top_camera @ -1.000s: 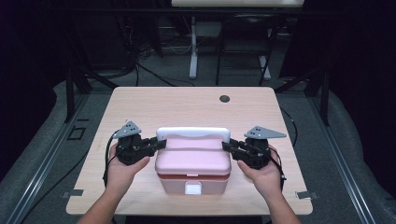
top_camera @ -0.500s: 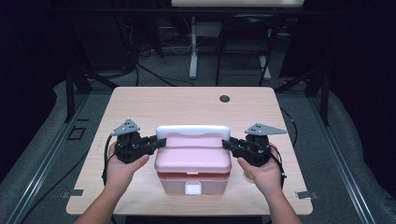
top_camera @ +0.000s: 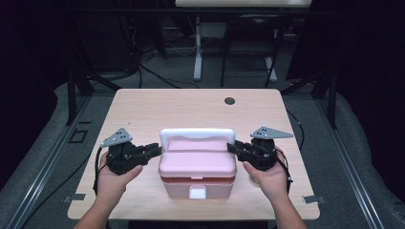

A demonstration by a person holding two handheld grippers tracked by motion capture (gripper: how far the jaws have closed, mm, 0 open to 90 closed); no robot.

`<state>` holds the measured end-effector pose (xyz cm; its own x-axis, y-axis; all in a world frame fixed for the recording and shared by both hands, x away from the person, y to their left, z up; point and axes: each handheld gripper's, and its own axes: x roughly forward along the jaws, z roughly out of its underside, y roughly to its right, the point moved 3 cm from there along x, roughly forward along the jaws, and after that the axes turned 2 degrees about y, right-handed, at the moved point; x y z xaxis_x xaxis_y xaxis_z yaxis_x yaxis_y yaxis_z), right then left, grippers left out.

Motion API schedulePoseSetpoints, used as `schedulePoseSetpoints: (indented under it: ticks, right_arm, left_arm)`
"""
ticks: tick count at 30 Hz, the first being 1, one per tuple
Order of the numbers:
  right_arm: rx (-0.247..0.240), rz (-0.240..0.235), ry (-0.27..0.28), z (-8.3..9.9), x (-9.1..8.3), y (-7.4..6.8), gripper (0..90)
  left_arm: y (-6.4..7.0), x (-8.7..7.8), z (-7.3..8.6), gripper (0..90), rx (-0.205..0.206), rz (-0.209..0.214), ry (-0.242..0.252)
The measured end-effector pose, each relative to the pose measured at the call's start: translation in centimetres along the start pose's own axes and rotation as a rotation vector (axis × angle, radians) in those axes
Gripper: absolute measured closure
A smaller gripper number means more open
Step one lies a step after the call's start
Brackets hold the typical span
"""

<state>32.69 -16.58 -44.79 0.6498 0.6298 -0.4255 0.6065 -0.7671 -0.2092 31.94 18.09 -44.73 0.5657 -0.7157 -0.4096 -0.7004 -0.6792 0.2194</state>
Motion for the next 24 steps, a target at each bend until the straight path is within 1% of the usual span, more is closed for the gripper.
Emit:
schedulePoseSetpoints:
  ticks: [5,7,11,12,15,16,17,22,24]
  right_arm:
    - [-0.003,0.0,0.001,0.0,0.0,0.0,73.5]
    - [-0.001,0.0,0.001,0.0,0.0,0.0,73.5]
    - [-0.001,-0.001,0.003,0.0,0.0,0.0,73.5]
    - [-0.002,-0.001,0.003,0.0,0.0,0.0,73.5]
    - [-0.001,0.0,0.004,0.0,0.0,0.0,73.5]
    - [0.001,0.0,0.004,0.0,0.0,0.0,73.5]
    - [0.001,0.0,0.004,0.0,0.0,0.0,73.5]
    - [0.001,0.001,0.005,0.0,0.0,0.0,73.5]
    - [0.003,0.001,0.006,0.0,0.0,0.0,73.5]
  left_arm:
    - [0.0,-0.9,1.2,80.7,-0.004,-0.004,-0.012]
    - [0.0,-1.2,1.9,83.6,-0.019,0.005,-0.015]
    - [0.3,-1.5,2.9,88.8,-0.021,0.017,-0.027]
    - [0.4,-1.5,3.1,89.1,-0.013,0.02,-0.038]
    - [0.4,-1.4,3.7,89.6,0.0,0.002,-0.06]
    - [0.4,-1.4,3.9,89.7,-0.004,0.003,-0.071]
    - [0.4,-1.3,4.1,89.7,-0.011,0.011,-0.069]
    - [0.7,-1.1,4.7,90.0,-0.006,0.024,-0.089]
    - [0.8,-0.9,4.8,90.0,-0.011,0.028,-0.098]
